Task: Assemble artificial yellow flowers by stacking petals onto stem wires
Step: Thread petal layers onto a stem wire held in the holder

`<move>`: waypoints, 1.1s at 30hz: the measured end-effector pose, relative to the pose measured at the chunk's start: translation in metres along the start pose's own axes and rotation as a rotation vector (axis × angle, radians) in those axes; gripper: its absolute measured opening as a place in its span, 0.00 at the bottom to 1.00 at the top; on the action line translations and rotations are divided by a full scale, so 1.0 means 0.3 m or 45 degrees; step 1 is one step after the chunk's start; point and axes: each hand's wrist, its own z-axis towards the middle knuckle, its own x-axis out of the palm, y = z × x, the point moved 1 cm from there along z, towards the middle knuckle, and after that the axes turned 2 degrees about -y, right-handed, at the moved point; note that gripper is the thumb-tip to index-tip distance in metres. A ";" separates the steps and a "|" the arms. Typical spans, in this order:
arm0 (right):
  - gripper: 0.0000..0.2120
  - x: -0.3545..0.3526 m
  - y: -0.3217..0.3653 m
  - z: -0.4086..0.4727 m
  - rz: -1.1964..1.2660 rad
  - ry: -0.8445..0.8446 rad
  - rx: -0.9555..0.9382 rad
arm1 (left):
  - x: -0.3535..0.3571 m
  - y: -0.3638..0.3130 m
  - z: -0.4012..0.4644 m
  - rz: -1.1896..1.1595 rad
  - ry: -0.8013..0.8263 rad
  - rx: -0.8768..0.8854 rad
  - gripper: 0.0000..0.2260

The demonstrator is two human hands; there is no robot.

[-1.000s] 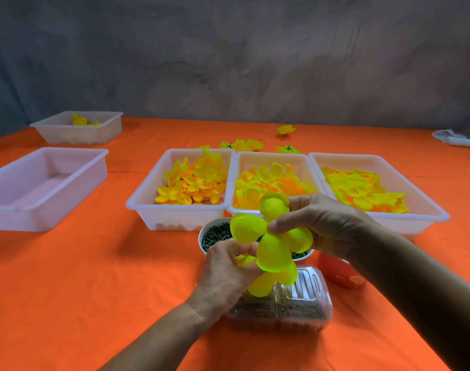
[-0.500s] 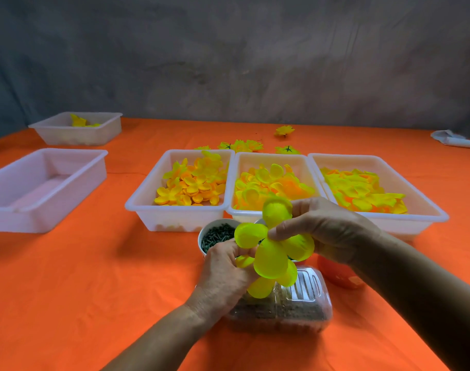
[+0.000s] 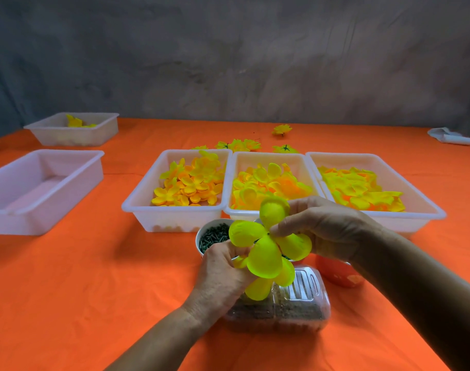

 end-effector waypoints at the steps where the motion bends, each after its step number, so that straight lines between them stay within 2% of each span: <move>1: 0.15 0.002 0.000 0.001 -0.001 0.005 0.004 | 0.001 -0.003 -0.002 -0.004 0.010 0.009 0.12; 5: 0.10 0.007 0.005 0.008 0.035 0.003 0.000 | -0.002 -0.002 0.001 0.037 -0.007 0.018 0.10; 9: 0.13 0.001 0.005 0.014 0.031 -0.003 0.017 | 0.000 -0.005 0.002 0.011 0.000 0.011 0.08; 12: 0.12 -0.002 0.008 0.013 0.017 0.005 0.032 | 0.001 -0.005 0.004 0.038 -0.035 0.017 0.03; 20: 0.14 0.000 0.009 0.016 -0.153 -0.055 -0.021 | 0.000 0.007 0.004 0.006 -0.044 0.018 0.14; 26: 0.15 -0.002 -0.004 0.019 -0.289 -0.099 -0.030 | -0.002 0.007 -0.001 -0.040 0.003 0.062 0.12; 33: 0.18 -0.019 -0.022 0.052 -0.302 -0.002 0.025 | -0.013 0.015 -0.006 -0.055 0.036 0.070 0.12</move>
